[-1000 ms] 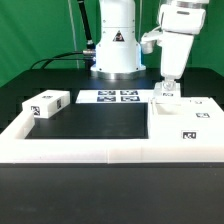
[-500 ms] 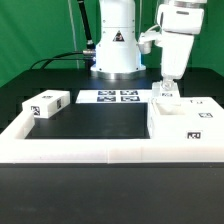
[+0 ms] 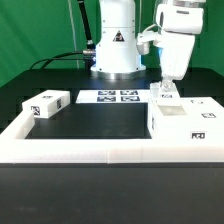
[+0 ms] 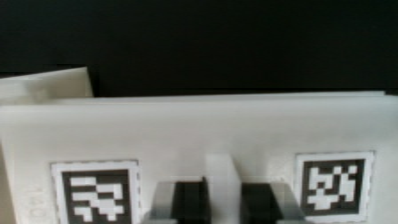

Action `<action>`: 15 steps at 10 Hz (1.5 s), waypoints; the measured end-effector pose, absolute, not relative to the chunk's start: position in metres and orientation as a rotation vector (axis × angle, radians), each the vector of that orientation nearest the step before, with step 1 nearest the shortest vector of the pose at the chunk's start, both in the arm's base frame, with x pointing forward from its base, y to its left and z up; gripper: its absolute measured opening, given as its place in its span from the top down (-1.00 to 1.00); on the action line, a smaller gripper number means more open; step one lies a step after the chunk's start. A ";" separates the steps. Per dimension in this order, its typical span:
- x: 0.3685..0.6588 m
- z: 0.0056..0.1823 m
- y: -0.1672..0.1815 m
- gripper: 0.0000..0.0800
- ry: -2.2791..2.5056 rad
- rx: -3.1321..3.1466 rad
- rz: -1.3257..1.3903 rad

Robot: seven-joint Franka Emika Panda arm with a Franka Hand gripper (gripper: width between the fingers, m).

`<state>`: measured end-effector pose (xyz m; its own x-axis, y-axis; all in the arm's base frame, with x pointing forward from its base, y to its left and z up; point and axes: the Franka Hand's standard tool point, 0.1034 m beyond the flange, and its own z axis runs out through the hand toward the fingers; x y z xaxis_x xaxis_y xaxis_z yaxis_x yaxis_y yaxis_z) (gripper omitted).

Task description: Assemble cabinet

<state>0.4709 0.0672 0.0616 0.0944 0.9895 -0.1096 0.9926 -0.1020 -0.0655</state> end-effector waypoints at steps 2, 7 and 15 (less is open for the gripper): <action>0.477 0.061 0.067 0.83 2.124 2.273 -0.187; 0.497 0.061 0.066 0.83 2.178 2.217 -0.162; 0.544 0.061 0.064 0.83 2.168 2.216 -0.158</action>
Offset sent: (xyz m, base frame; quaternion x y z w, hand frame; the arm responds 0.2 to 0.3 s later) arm 0.0245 0.0075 -0.0065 0.0089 0.0157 -0.0747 0.9970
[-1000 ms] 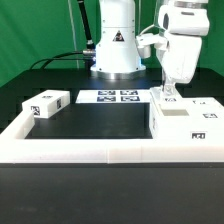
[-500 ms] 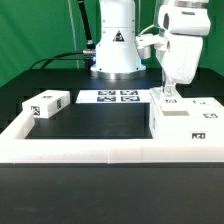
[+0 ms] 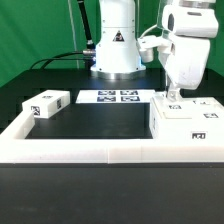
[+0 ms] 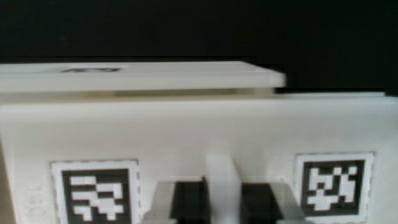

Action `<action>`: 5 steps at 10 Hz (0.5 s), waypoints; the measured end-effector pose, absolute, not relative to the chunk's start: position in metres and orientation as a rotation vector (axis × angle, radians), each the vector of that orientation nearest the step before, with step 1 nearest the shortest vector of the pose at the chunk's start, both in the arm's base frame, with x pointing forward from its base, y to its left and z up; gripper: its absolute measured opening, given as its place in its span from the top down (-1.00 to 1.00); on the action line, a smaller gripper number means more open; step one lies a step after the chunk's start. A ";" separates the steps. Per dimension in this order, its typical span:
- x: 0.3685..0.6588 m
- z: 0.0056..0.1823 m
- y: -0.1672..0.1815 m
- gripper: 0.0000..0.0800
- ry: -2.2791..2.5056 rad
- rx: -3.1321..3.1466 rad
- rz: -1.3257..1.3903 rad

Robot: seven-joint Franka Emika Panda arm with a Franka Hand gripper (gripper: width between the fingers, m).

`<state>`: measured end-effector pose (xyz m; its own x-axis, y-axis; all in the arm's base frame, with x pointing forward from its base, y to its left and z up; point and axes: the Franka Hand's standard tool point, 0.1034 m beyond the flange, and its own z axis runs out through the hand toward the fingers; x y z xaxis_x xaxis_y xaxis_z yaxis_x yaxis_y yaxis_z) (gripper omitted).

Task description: Assemble cabinet

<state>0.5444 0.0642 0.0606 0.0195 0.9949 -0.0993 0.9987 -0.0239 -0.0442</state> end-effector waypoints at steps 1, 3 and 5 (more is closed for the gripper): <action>0.552 0.060 0.064 0.83 2.171 2.214 -0.168; 0.574 0.060 0.063 0.83 2.163 2.223 -0.199; 0.581 0.060 0.062 0.83 2.168 2.226 -0.234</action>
Offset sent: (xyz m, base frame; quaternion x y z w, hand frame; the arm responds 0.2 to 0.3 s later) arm 0.0385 0.0159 -0.0088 0.0141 0.0069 -0.0273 0.9995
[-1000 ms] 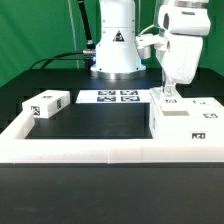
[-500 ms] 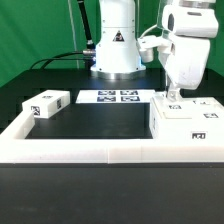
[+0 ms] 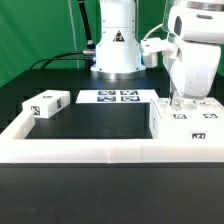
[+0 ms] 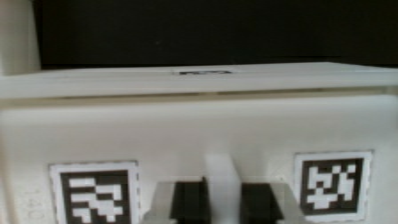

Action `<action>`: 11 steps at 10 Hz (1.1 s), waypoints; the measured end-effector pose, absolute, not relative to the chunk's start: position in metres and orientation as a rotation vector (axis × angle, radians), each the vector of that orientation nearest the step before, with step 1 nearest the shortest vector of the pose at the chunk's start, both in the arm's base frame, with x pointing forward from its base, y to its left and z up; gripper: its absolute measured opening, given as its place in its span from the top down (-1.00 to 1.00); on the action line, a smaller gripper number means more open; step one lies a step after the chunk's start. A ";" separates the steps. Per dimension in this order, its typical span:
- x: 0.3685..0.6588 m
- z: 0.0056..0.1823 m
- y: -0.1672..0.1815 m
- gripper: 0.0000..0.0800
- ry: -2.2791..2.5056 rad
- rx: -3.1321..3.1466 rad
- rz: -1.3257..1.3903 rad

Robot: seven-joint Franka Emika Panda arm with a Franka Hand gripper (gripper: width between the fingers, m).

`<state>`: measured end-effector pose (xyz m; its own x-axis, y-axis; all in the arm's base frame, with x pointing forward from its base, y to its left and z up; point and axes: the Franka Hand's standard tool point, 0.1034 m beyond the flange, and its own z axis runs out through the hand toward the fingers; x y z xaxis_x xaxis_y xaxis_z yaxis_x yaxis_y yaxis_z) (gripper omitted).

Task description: Assemble cabinet

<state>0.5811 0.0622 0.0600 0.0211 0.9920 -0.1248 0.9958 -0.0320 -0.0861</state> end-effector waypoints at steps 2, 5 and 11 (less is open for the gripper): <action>0.582 0.061 0.062 0.83 2.168 2.230 -0.270; 0.582 0.062 0.062 0.81 2.176 2.221 -0.266; 0.561 0.078 0.040 -0.84 2.120 2.224 -0.181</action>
Offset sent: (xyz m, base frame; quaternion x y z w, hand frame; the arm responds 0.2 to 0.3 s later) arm -0.0028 -0.0019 -0.0013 -0.0068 -0.0110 -0.0184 0.9997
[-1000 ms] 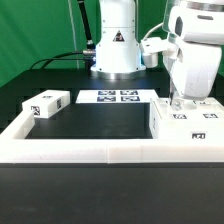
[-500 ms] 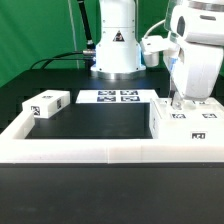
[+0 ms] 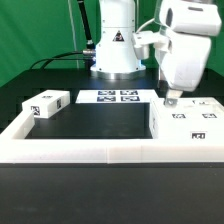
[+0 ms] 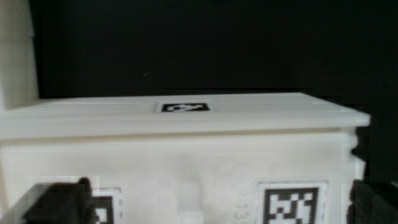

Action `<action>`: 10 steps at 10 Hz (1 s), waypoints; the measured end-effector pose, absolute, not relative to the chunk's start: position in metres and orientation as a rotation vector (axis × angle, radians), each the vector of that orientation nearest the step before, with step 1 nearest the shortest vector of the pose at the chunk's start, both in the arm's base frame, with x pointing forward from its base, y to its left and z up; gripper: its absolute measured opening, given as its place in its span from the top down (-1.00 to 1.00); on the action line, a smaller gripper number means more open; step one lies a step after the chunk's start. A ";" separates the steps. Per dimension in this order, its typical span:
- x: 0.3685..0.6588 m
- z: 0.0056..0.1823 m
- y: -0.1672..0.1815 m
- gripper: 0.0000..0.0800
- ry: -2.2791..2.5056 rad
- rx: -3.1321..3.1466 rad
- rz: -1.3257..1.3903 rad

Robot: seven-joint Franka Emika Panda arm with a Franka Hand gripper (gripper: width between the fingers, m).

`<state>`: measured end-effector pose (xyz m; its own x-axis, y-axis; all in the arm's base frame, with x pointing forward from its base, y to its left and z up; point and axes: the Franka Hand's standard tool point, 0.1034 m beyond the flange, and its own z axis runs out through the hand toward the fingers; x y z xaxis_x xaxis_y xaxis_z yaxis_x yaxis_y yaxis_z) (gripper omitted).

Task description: Assemble cabinet

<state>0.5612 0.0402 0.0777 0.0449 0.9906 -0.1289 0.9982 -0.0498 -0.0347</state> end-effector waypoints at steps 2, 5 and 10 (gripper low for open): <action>0.543 0.089 0.026 -0.99 2.001 2.319 -0.121; 0.508 0.093 0.037 -0.99 1.599 2.587 0.034; 0.496 0.084 0.039 -0.99 1.585 2.611 0.050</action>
Offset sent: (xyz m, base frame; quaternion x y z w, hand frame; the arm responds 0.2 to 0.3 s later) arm -0.0503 -0.0060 0.0047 -0.0132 0.0131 0.2793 0.9600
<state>0.4955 0.0391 0.0842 0.4621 0.8867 -0.0169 0.8838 -0.4589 0.0911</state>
